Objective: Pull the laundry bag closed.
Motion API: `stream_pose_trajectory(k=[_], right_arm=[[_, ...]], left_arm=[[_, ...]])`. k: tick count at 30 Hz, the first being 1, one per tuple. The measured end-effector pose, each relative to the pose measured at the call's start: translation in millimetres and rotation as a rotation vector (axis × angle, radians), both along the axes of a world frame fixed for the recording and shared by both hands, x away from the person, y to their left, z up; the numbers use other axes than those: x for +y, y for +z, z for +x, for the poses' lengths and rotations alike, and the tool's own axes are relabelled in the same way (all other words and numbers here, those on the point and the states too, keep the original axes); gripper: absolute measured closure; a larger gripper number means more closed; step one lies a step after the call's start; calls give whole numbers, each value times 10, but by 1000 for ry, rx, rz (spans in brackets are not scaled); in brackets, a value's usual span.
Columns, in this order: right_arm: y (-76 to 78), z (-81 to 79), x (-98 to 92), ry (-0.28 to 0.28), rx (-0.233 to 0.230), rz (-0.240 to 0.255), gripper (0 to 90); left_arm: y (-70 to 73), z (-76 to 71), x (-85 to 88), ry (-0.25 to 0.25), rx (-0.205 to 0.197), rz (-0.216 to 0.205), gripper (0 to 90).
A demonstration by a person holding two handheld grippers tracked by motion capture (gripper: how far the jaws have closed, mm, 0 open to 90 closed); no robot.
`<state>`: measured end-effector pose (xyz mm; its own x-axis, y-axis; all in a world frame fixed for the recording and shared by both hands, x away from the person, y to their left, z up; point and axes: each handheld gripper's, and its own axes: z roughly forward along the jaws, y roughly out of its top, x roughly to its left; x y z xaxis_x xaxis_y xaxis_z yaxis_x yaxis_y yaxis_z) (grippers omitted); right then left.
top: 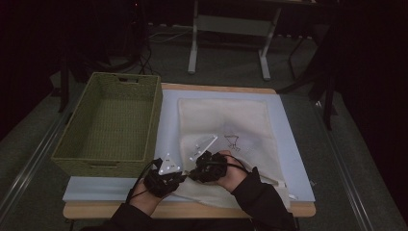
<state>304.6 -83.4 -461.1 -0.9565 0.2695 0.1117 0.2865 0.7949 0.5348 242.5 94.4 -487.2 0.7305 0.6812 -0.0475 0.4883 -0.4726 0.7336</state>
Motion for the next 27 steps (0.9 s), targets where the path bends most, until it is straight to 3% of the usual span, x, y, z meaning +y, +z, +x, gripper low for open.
stream_pose_trajectory(k=[5, 8, 18, 27], right_arm=[[18, -14, 21, -6, -27, -11, 834], [23, -9, 22, -8, -20, -20, 862], [41, -13, -11, -21, -26, -14, 865], [-38, -10, -71, -40, 14, 1, 866]], left_arm=[[4, 1, -10, -2, -10, 13, 860], [9, -6, -14, 2, -18, 17, 859], [59, -9, 8, 14, -15, -21, 862], [43, -31, -34, 12, -14, -20, 867]])
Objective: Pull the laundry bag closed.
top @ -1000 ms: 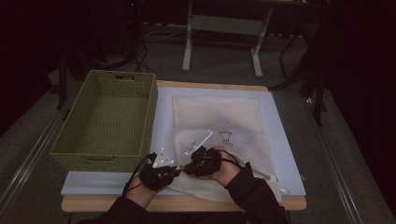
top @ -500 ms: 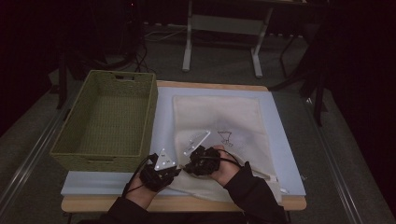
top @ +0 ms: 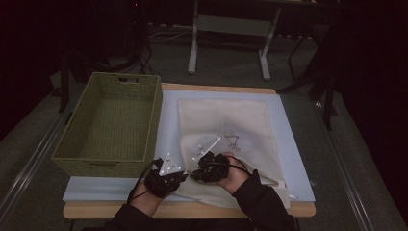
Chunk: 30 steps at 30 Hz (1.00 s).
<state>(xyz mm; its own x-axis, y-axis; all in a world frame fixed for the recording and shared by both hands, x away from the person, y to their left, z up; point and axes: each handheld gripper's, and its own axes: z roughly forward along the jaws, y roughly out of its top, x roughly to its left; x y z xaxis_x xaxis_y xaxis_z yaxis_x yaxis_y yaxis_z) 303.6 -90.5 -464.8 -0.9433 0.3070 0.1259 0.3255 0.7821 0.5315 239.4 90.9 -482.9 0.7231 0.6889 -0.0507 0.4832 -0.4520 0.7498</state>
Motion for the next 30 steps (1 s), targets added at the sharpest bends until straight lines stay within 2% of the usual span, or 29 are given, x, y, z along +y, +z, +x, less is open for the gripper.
stream_pose_trajectory(k=[4, 7, 9, 11, 13, 15, 17, 18, 20, 21, 25, 30], right_arm=[[17, -7, -32, -5, 2, 26, 867], [71, -29, -49, -7, -22, 48, 866], [103, -48, -60, -7, -43, 64, 866], [142, -57, -49, -4, -59, 54, 866], [176, -74, -13, -3, -83, 36, 866], [185, -68, 13, 1, -95, 21, 866], [192, -65, 23, 1, -97, 18, 865], [199, -66, 26, 1, -97, 18, 865], [216, -65, 24, 0, -100, 27, 864], [229, -64, 24, 2, -100, 26, 864], [291, -73, 35, -3, -112, 24, 864], [293, -66, 42, -4, -103, 11, 865]], left_arm=[[54, -2, 23, -2, -7, -13, 867], [104, 16, 52, 1, 16, -44, 865], [120, 20, 73, -2, 9, -62, 859], [125, 27, 70, -10, 6, -53, 835], [132, 49, 86, -14, 33, -77, 787], [140, 59, 99, -22, 38, -64, 759], [148, 65, 119, -20, 45, -73, 762], [151, 63, 122, -17, 40, -65, 818], [157, 69, 130, -18, 47, -69, 856], [162, 68, 129, -19, 37, -57, 862], [179, 67, 127, -11, 42, -59, 866], [231, 76, 126, -2, 37, -50, 871]])
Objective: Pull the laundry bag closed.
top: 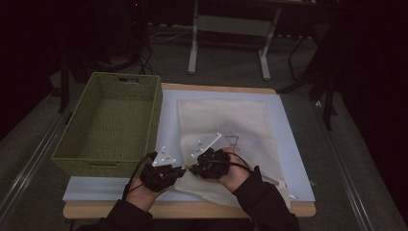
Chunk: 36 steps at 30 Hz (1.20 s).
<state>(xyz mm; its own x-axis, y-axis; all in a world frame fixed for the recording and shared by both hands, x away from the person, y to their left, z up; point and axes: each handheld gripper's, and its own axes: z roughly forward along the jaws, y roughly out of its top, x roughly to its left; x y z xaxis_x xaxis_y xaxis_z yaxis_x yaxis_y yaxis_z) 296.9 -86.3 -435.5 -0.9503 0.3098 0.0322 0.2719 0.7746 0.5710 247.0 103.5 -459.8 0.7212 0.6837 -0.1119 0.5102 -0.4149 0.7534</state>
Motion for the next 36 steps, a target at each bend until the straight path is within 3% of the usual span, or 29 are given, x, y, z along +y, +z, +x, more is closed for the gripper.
stream_pose_trajectory(k=[3, 5, 10, 12, 15, 21, 27, 36], right_arm=[[-3, -4, -21, -5, 7, 3, 867], [-14, 4, -40, -11, 24, 10, 867], [-96, 17, -74, -15, 54, 12, 875], [-181, 11, -63, -30, 57, -39, 876], [-294, 24, -105, -43, 62, -49, 876], [-338, 64, -203, -60, 78, -55, 875], [-396, 77, -380, -91, 87, -53, 875], [-410, 129, -767, -171, 92, -44, 873]], left_arm=[[39, -12, -14, 2, -7, -6, 873], [55, -36, -58, -3, -30, 29, 876], [52, -45, -97, -9, -27, 40, 880], [97, -54, -92, 5, -51, 27, 882], [96, 13, -19, 18, -11, -25, 881], [31, -26, -64, 9, -18, 11, 879], [24, -27, -5, 29, -18, 0, 880], [-58, -48, -24, 17, -4, 7, 880]])
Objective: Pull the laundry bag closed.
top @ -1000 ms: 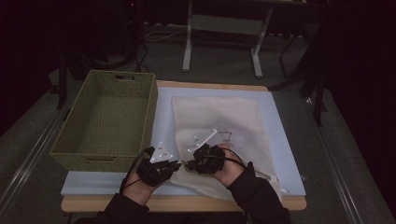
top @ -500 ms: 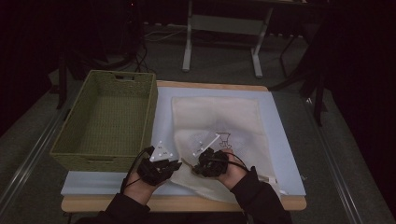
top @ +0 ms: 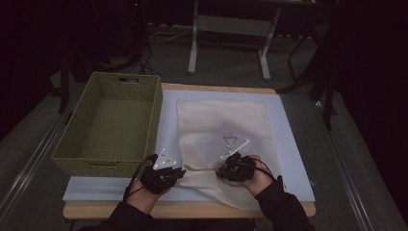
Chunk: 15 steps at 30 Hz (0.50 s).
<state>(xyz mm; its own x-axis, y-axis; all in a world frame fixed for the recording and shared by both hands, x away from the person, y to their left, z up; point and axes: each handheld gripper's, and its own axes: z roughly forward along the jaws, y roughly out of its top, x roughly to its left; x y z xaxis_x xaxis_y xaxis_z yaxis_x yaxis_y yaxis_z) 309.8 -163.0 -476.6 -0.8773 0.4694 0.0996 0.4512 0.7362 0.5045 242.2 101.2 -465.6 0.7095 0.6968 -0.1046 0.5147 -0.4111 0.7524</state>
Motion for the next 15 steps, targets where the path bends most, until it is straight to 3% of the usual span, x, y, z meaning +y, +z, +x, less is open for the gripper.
stream_pose_trajectory(k=[15], right_arm=[[45, 4, -654, -113, -13, 23, 870]], left_arm=[[-8, 7, 13, -3, 7, 0, 880]])
